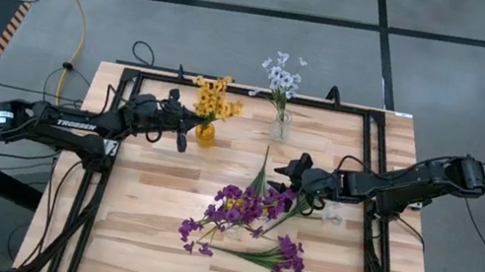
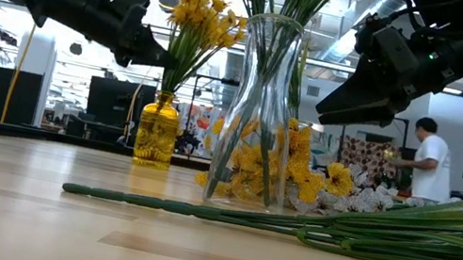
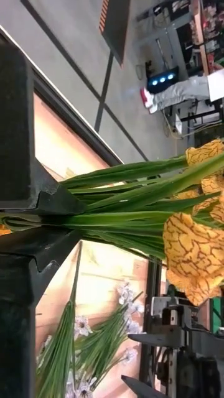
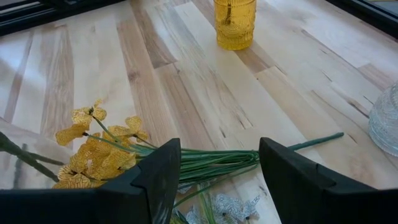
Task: Sort flowers into vase by color
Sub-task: Put the left yellow flowers into the yellow vase
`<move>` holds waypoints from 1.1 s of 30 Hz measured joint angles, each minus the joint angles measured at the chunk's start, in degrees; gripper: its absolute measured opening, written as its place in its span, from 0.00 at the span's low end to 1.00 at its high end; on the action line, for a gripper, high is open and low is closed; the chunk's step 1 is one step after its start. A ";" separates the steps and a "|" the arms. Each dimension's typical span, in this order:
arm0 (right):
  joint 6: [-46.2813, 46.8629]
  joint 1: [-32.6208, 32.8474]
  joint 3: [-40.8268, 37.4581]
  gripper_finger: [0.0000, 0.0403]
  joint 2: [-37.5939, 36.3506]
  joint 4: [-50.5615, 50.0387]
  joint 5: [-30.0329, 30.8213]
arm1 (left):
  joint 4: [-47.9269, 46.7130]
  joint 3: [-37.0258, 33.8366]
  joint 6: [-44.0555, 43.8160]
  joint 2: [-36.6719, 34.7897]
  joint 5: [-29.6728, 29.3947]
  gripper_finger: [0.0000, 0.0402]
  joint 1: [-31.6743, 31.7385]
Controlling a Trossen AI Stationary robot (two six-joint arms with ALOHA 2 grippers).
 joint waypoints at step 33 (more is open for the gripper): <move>0.01 0.00 0.00 0.61 0.00 -0.02 -0.02 | -3.63 -0.24 -2.16 -4.42 -2.37 0.46 0.02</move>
